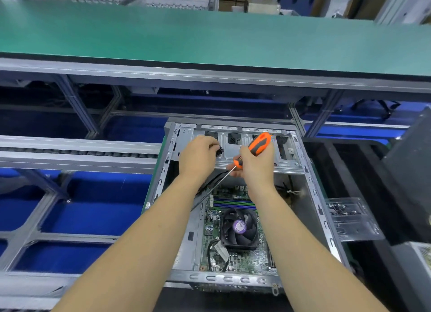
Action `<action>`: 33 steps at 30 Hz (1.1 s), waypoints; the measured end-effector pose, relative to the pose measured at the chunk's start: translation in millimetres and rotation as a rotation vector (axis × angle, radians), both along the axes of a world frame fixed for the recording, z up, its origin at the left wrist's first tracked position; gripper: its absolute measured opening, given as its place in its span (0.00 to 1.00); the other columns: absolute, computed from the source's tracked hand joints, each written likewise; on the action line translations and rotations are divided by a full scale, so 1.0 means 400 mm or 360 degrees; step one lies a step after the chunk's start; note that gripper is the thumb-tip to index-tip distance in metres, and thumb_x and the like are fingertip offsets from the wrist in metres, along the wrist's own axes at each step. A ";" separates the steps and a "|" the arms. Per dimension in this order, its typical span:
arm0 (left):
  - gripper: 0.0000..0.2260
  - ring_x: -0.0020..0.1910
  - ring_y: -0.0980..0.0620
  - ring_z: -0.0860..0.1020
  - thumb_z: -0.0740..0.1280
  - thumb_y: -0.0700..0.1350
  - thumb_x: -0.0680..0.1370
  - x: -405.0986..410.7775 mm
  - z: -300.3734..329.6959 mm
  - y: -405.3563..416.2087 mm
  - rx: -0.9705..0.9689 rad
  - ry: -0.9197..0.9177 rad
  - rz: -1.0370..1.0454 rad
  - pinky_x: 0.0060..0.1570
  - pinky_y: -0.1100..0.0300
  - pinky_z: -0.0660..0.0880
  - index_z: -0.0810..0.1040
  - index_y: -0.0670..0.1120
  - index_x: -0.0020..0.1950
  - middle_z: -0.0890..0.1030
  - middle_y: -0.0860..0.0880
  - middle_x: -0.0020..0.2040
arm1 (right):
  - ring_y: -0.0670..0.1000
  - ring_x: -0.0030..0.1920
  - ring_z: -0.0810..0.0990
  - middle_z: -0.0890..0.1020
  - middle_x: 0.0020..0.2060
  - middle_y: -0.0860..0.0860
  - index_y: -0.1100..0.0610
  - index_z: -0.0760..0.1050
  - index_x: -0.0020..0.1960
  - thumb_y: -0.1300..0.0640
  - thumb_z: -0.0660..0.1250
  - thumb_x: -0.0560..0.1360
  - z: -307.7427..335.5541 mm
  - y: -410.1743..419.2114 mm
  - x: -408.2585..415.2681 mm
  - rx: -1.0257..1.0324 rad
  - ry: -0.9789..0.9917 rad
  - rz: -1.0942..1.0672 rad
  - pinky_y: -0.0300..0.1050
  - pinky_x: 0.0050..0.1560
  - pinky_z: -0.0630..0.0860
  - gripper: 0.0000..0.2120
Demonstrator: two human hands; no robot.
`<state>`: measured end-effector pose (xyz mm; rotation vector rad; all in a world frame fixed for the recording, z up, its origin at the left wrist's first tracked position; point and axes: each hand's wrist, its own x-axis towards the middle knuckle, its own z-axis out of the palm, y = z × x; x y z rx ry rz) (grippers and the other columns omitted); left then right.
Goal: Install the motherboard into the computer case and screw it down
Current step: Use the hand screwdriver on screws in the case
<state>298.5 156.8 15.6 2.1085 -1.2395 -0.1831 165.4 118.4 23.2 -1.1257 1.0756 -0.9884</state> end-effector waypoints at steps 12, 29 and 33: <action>0.07 0.48 0.52 0.81 0.68 0.39 0.78 0.034 0.022 0.001 0.0006 0.0422 -0.0136 0.53 0.55 0.79 0.85 0.46 0.53 0.84 0.49 0.48 | 0.53 0.28 0.83 0.83 0.48 0.53 0.57 0.73 0.51 0.69 0.75 0.72 0.037 -0.024 0.063 0.0036 0.0240 0.0315 0.44 0.25 0.77 0.15; 0.07 0.32 0.57 0.80 0.69 0.36 0.76 0.050 0.050 0.048 -0.0294 0.1023 0.0176 0.37 0.61 0.80 0.80 0.49 0.44 0.82 0.49 0.36 | 0.53 0.27 0.82 0.82 0.42 0.55 0.58 0.75 0.46 0.65 0.72 0.76 0.021 -0.038 0.080 0.0052 0.0284 0.0310 0.42 0.27 0.78 0.06; 0.07 0.34 0.54 0.81 0.70 0.37 0.74 0.033 0.041 0.083 -0.0236 0.1070 0.0115 0.44 0.54 0.82 0.82 0.49 0.43 0.83 0.50 0.35 | 0.51 0.31 0.84 0.79 0.38 0.54 0.59 0.78 0.47 0.56 0.73 0.79 0.013 -0.049 0.026 0.0118 0.0106 0.0181 0.42 0.31 0.80 0.07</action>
